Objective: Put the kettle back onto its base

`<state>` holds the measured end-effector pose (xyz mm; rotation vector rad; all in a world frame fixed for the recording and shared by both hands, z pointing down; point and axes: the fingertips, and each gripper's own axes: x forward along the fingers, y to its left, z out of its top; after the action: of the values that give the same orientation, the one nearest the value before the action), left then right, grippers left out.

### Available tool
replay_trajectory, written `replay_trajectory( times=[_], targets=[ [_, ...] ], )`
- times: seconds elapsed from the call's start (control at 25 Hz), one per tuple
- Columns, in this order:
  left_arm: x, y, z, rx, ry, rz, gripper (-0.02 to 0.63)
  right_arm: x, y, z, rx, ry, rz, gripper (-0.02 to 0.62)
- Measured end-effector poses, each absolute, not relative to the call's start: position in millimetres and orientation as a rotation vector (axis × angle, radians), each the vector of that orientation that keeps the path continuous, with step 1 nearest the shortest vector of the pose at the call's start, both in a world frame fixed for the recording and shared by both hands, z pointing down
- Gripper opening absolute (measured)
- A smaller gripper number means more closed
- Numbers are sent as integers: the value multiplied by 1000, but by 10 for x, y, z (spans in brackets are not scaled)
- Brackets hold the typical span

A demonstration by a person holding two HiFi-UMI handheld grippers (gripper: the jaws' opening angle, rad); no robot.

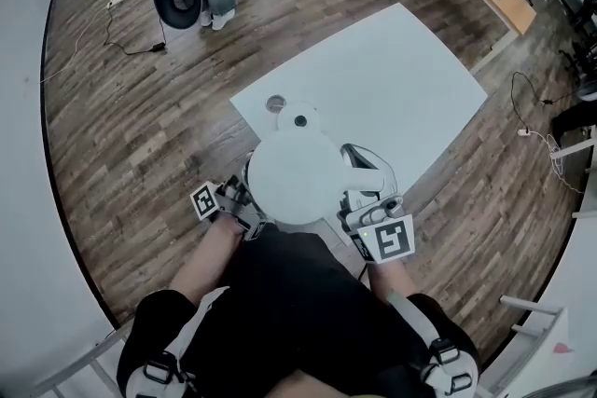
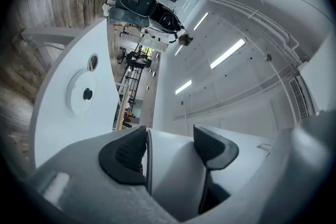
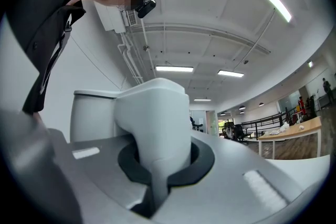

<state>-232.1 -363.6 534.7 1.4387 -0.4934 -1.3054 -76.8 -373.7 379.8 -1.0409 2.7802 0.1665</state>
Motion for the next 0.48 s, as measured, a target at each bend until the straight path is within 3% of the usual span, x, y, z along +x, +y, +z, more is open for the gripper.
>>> replay_trajectory(
  times=[0.48],
  targets=[
    [-2648,-4511,5484,1414,-386,-1208,281,-1116,-4440,3877,-1274,2711,182,3]
  ],
)
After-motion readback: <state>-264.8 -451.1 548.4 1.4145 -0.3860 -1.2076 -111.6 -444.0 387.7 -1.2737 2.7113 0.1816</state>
